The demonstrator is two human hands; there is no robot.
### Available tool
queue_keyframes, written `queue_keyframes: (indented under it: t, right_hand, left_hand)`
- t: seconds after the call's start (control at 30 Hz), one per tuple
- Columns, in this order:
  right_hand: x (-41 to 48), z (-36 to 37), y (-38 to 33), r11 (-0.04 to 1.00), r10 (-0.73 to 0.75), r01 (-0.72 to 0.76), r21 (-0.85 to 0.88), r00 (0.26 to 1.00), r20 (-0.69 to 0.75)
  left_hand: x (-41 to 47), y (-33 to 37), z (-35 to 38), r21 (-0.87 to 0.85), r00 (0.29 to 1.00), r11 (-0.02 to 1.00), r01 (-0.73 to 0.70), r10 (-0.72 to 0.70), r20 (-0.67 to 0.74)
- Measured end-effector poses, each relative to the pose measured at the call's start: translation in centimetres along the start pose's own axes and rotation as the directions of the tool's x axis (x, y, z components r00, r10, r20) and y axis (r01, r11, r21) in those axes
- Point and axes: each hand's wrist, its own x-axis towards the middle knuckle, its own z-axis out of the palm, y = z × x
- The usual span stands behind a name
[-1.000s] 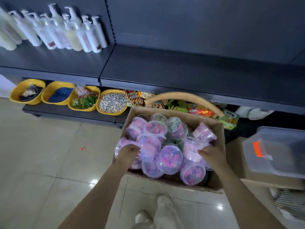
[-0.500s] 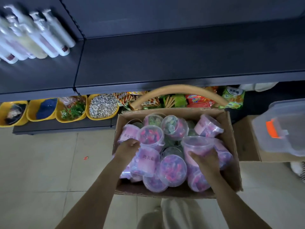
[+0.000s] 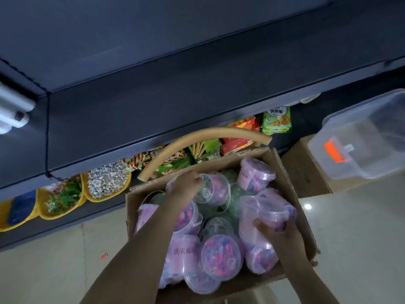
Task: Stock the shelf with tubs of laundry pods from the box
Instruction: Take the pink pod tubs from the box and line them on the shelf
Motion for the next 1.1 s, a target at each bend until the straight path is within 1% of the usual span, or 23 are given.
queue_keyframes:
  t: [0.07,0.17,0.3,0.37,0.43,0.5,0.6,0.67,0.73,0.8,0.87,0.97,1.03,1.1]
  right_hand:
    - [-0.2,0.0,0.4,0.999,0.004,-0.003,0.035,0.999,-0.04]
    - [-0.1,-0.3,0.5,0.994,-0.008,0.02,0.112,0.995,-0.102]
    - [0.2,-0.1,0.4,0.956,0.029,0.008,0.294,0.992,-0.121]
    - [0.2,0.4,0.5,0.941,0.046,-0.004,0.34,0.992,-0.115]
    - [0.2,1.2,0.7,0.942,0.057,-0.017,0.334,0.992,-0.11]
    - [0.3,1.9,0.8,0.943,0.053,-0.013,0.332,0.992,-0.113]
    - [0.4,2.9,1.1,0.951,0.05,-0.013,0.309,0.992,-0.112]
    - [0.4,3.3,1.1,0.958,0.056,-0.021,0.285,0.992,-0.116]
    - [0.3,3.3,0.8,0.961,0.061,-0.016,0.276,0.986,-0.152]
    - [-0.2,3.2,0.4,0.956,0.075,-0.022,0.293,0.983,-0.17]
    - [-0.9,3.0,0.2,0.952,0.068,-0.013,0.306,0.983,-0.17]
    - [-1.9,2.4,-0.1,0.957,0.005,0.04,0.286,0.988,-0.155]
    - [-3.0,1.8,-1.1,0.962,-0.038,0.068,0.263,0.992,-0.118]
    - [-4.2,1.0,-2.2,0.957,-0.073,0.102,0.27,0.991,-0.116]
  left_hand:
    - [1.5,1.3,0.3,0.118,0.997,0.99,-0.081,0.079,0.027]
    - [3.4,2.2,0.9,0.228,0.985,0.959,-0.17,0.158,0.067]
    - [4.7,2.2,1.8,0.45,0.949,0.836,-0.315,0.284,0.136]
    - [5.4,1.7,2.4,0.513,0.935,0.783,-0.352,0.272,0.226]
    - [5.9,1.1,3.0,0.537,0.928,0.765,-0.354,0.216,0.304]
    - [5.9,0.7,3.5,0.501,0.933,0.815,-0.29,0.124,0.339]
    - [5.9,0.4,4.0,0.446,0.944,0.88,-0.162,0.006,0.331]
    - [6.1,0.2,4.0,0.428,0.948,0.896,-0.118,-0.026,0.316]
    - [6.0,0.0,3.8,0.412,0.952,0.905,-0.105,-0.028,0.305]
    - [5.7,-0.3,3.5,0.362,0.96,0.928,-0.086,-0.019,0.278]
    - [4.8,-0.8,2.9,0.253,0.969,0.965,-0.068,0.004,0.245]
    - [2.8,-1.8,1.4,-0.014,0.982,0.999,-0.047,0.048,0.181]
    - [1.1,-2.4,0.1,-0.123,0.99,0.992,-0.007,0.024,0.142]
    - [-0.6,-2.9,-1.5,-0.238,0.998,0.97,0.041,-0.028,0.06]
